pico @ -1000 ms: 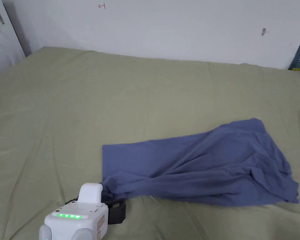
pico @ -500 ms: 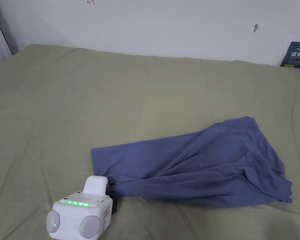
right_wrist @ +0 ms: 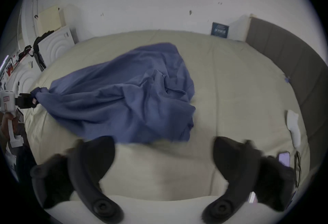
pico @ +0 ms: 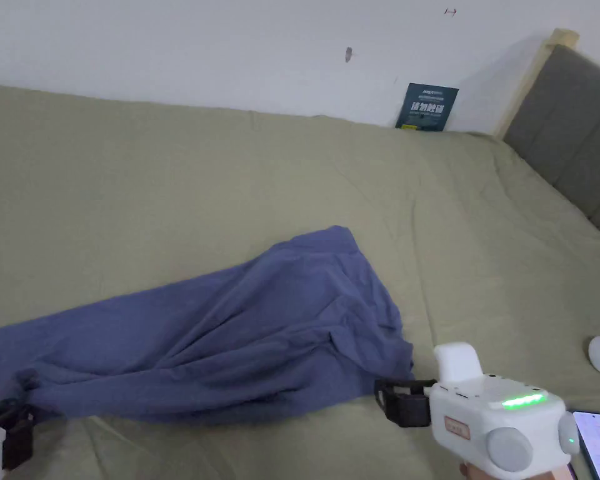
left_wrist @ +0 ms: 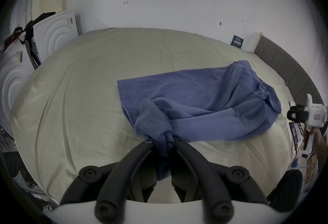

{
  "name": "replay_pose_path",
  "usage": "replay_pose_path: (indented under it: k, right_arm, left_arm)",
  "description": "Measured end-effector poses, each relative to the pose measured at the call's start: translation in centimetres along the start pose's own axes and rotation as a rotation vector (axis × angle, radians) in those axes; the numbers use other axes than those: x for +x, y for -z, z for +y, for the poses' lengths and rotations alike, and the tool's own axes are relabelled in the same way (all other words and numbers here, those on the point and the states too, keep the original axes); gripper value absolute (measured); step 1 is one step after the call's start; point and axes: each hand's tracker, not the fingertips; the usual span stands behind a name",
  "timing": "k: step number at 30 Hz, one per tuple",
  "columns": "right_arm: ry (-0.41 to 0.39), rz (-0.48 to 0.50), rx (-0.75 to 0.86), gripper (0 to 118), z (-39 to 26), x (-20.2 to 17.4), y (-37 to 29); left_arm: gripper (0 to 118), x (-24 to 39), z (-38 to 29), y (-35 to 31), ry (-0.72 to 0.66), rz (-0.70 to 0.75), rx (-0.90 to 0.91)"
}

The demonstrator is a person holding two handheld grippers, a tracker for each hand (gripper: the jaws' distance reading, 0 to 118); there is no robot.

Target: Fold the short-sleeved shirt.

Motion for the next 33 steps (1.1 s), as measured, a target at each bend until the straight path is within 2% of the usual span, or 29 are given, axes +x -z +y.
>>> replay_pose_path:
  k: [3,5,6,7,8,9,10,11,12,14,16,17,33]
  right_arm:
    - [0.009,-0.034,-0.016,115,1.2,1.1,3.3]
    - [0.05,-0.018,-0.049,114,1.8,2.0,5.0]
    - [0.058,-0.013,-0.051,110,2.0,2.2,5.4]
    - [0.058,-0.009,-0.045,100,2.3,2.4,5.8]
    - [0.057,-0.004,-0.036,80,2.4,2.4,5.7]
    - [0.042,-0.005,-0.034,49,2.6,2.1,5.7]
    - [0.013,-0.002,-0.027,32,2.7,1.7,5.7]
    - [0.002,0.014,-0.036,21,2.8,1.1,5.6]
    - [-0.012,0.03,-0.054,16,2.9,0.5,5.5]
    - [-0.018,0.029,-0.064,14,3.0,-0.3,5.4]
    - [0.073,0.068,-0.08,14,3.1,0.2,5.5]
    - [0.099,0.055,-0.065,13,3.0,0.5,5.2]
    - [0.241,0.133,0.021,12,-0.5,1.5,-8.8]
  left_arm:
    - [12,0.1,0.2,0.0,0.003,0.001,-0.005]
    - [12,0.1,0.3,0.1,-0.001,0.001,-0.011]
    - [12,0.2,0.3,0.3,-0.001,0.002,-0.016]
    - [12,0.1,0.3,0.5,0.005,0.008,-0.019]
    - [12,0.1,0.3,0.7,0.007,0.011,-0.026]
    - [12,0.1,0.3,0.8,0.006,0.012,-0.029]
    - [12,0.1,0.2,0.8,0.002,0.01,-0.032]
    - [12,0.1,0.2,1.0,-0.004,0.007,-0.038]
    - [12,0.1,0.1,1.0,-0.006,0.008,-0.037]
    - [12,0.2,-0.1,1.4,-0.001,0.008,-0.047]
    - [12,-0.1,-0.3,1.9,-0.012,-0.002,-0.06]
    - [12,-0.3,-0.3,1.8,-0.02,-0.006,-0.066]
    - [11,-2.4,1.4,-6.2,0.003,-0.111,-0.008]
